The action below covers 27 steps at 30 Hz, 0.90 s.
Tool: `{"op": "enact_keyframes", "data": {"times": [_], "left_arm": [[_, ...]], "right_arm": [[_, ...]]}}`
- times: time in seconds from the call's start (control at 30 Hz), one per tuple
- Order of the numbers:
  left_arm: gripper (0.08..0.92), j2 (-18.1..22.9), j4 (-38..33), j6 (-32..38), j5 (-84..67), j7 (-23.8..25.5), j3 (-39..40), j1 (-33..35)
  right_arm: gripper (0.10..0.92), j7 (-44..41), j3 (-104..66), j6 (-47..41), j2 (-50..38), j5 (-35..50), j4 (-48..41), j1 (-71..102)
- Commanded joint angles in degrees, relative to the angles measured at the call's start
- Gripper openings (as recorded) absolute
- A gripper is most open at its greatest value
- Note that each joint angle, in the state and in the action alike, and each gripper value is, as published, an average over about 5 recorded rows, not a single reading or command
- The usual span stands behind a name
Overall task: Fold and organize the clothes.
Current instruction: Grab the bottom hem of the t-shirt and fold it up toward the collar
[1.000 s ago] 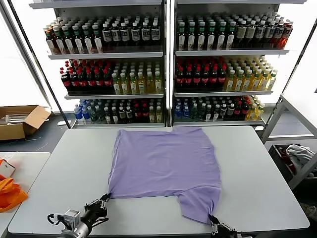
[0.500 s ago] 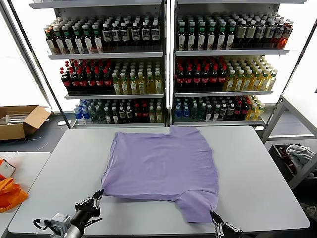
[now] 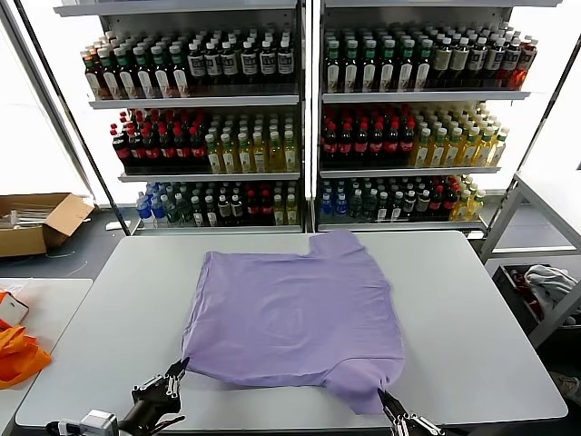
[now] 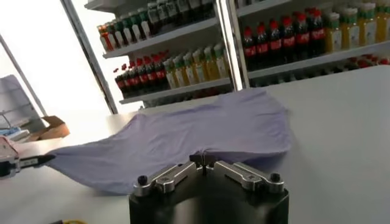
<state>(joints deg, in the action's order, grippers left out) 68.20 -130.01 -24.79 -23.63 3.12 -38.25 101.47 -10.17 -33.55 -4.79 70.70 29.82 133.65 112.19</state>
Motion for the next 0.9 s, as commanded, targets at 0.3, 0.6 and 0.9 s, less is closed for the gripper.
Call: {"op": "enact_keyframes", "data": {"times": [0.3,0.6,0.9], "left_arm": [[0.088,-3.8,10.2,-0.6,-7.2,-0.4,4.2,-16.9],[0.087,-4.4,22.3,-2.9,-17.9,-2.3,8.0,-31.0],[0.087,-3.2,30.3,-4.2,-18.4,-2.1,9.9,-36.9]], "right_arm": [[0.107,0.5,2.2,0.4,-3.3,4.2,-12.2,-27.5],[0.107,2.6,6.7,-0.4,-2.7,4.3,-25.9,-42.2],[0.107,4.1,11.0,-4.8,-3.5,2.7,-34.2,-48.8]]}}
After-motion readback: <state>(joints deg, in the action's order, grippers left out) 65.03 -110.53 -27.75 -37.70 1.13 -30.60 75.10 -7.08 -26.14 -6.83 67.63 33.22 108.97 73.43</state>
